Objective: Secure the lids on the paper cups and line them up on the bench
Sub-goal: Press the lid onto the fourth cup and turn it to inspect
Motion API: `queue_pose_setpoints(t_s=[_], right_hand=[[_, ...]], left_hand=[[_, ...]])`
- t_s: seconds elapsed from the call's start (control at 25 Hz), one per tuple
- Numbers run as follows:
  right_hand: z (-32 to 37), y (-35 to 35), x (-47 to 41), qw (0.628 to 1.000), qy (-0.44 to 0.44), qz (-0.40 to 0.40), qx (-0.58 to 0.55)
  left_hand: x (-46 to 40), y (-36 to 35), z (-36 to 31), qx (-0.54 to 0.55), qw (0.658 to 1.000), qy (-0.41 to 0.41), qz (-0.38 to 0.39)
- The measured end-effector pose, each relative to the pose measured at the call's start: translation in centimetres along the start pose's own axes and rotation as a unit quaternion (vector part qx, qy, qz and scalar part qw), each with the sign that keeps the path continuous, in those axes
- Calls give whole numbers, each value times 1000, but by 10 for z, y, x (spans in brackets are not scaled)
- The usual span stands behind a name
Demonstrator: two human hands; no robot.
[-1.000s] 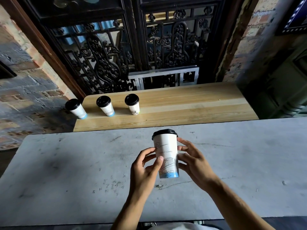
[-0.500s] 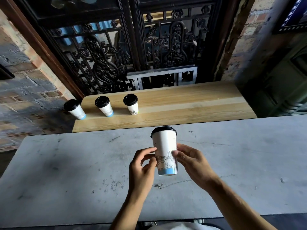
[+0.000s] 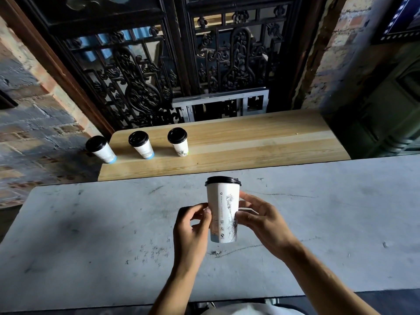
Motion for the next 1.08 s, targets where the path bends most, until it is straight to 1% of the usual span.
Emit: queue_pose_setpoints(t_s=[0.08,0.2,0.28,0.36,0.48,0.76,0.84,0.92,1.08], right_hand=[[0,-2,1,1000,-4,12,0],[1,-3,2,999,-12,-2,-34],[2,-4,1,999,-1,0,-49],[2,-3,2,998,1,-2,-63],[0,0,2,998,2,-6,-59],[-6,7,0,999,1,-22,-47],[-7,8,-2,999,-3,-40,-26],[-8,8,-5,999,-8,-47,19],[-12,8,-14,994,-12,5,109]], left_hand=[[0,0,-1,-24,1000,-12,-3],[0,0,-1,-27,999,-15,4],[1,0,0,-12,1000,-5,2],[2,0,2,28,999,19,-3],[4,-2,1,69,997,37,11],[2,-7,7,77,995,58,26],[0,-8,10,67,996,59,27],[-2,-12,14,41,997,54,34],[-9,-16,24,-9,996,69,61]])
Point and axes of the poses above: each hand's wrist, its own x-axis away from the middle knuckle, its own y-axis out of the back of the hand, z = x × y, the point moved 3 cm from there along -x, towards the middle knuckle, and after that the axes turned 9 degrees about x, right-handed, at the moved point
